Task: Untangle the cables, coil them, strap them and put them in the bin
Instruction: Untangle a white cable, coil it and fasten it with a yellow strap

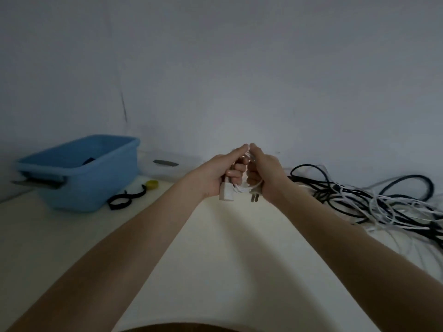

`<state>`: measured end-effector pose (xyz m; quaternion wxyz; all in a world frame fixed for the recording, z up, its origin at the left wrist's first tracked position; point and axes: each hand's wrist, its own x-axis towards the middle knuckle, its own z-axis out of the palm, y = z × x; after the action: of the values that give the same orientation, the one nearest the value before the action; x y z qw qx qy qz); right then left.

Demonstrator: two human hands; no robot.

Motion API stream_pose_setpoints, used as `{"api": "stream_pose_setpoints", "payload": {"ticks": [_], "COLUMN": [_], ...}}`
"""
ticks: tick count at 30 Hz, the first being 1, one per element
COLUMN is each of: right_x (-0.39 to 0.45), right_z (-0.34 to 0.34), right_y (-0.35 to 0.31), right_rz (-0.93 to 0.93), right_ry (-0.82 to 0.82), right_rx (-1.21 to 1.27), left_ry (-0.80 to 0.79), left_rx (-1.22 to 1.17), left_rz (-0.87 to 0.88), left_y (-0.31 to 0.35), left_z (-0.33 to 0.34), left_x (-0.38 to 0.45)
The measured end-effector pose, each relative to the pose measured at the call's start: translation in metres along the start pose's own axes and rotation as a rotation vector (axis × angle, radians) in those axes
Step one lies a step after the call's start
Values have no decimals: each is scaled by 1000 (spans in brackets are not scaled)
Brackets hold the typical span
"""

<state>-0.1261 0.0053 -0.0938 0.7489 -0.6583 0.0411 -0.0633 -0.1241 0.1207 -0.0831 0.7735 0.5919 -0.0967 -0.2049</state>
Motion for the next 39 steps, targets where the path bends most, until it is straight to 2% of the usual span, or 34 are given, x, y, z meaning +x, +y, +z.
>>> {"api": "stream_pose_setpoints", "payload": {"ticks": [5,7,11,13,14,17,19,21,23,32,35,37,39], "right_x": [11,14,25,29,31,30,29,35,44,80,81,84,87], "right_z": [66,85,110,114,118,131,143,153,160,207,203,185,161], "right_y": [26,30,43,57,65,84,91,94,95,108,102,92,75], "right_rz": [-102,-109,86,138,88,-288,-437,-465,-426,-272,-331,-424,-442], "right_ry": [-64,-137,-293,-390,-458,-714,-776,-738,-692,-689,-698,-655,-575], "right_rx": [-181,-172,-36,-99,-285,-1109,-1393,-1493,-1471,-1451,-1455,-1345,-1074], "left_ry": [307,380,442,460,469,491,502,514,526,618,632,646,646], "left_rx": [352,490,465,409,410,502,563,600,629,702,671,627,590], "left_rz": [84,77,97,109,109,79,68,71,96,166,171,189,208], "left_y": [8,17,41,50,53,53,53,57,62,72,67,65,63], "left_z": [-61,-82,-124,-137,-143,-150,-152,-153,-155,-175,-179,-177,-172], "left_x": [-12,-15,-22,-26,-28,-27,-26,-27,-28,-17,-9,-3,4]}}
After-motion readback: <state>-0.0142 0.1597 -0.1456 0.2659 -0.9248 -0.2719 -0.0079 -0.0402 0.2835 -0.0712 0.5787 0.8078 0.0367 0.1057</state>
